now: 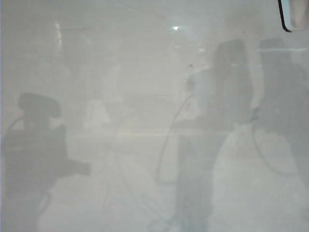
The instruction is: Grab the whiteboard eraser that is attached to the surface of the whiteboard and use it to clean the writing on the whiteboard.
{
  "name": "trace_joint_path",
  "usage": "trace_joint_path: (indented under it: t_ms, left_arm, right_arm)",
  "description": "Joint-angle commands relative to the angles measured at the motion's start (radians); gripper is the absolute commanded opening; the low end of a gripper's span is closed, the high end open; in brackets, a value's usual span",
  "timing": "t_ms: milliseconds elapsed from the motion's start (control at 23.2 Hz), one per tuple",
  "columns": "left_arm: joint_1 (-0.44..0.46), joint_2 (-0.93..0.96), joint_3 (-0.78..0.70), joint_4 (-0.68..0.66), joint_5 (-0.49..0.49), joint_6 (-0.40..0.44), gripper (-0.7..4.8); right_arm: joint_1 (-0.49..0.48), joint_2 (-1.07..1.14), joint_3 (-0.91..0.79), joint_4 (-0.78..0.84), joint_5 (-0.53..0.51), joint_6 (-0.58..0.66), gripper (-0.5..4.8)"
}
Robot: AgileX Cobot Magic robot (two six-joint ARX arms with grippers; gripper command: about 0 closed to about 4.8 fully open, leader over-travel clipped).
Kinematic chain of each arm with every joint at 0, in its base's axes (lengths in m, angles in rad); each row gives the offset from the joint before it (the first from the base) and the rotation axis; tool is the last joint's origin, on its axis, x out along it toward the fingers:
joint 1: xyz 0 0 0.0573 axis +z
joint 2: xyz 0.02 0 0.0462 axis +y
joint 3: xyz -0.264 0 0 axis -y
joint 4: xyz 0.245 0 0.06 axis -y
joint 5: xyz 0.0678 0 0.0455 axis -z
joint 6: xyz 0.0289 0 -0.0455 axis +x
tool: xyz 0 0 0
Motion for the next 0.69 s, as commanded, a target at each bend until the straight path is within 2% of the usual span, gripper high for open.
trace_joint_path:
  t_ms: [43,216,475,691]
  left_arm:
    - [-0.001,0.0,0.003,0.011,0.029,-0.004,-0.02]
    - [-0.001,0.0,0.003,0.011,0.029,-0.003,-0.02]
    - [-0.001,0.0,0.003,0.011,0.029,-0.003,-0.02]
    - [-0.001,0.0,0.003,0.011,0.029,-0.003,-0.02]
  right_arm:
    - [-0.118,0.138,0.013,0.197,-0.129,0.101,1.68]
    - [-0.136,0.288,0.014,0.343,-0.158,0.101,1.68]
    - [-0.135,0.542,0.017,0.655,-0.158,0.101,1.69]
    - [-0.142,0.702,0.023,0.756,-0.157,0.082,1.69]
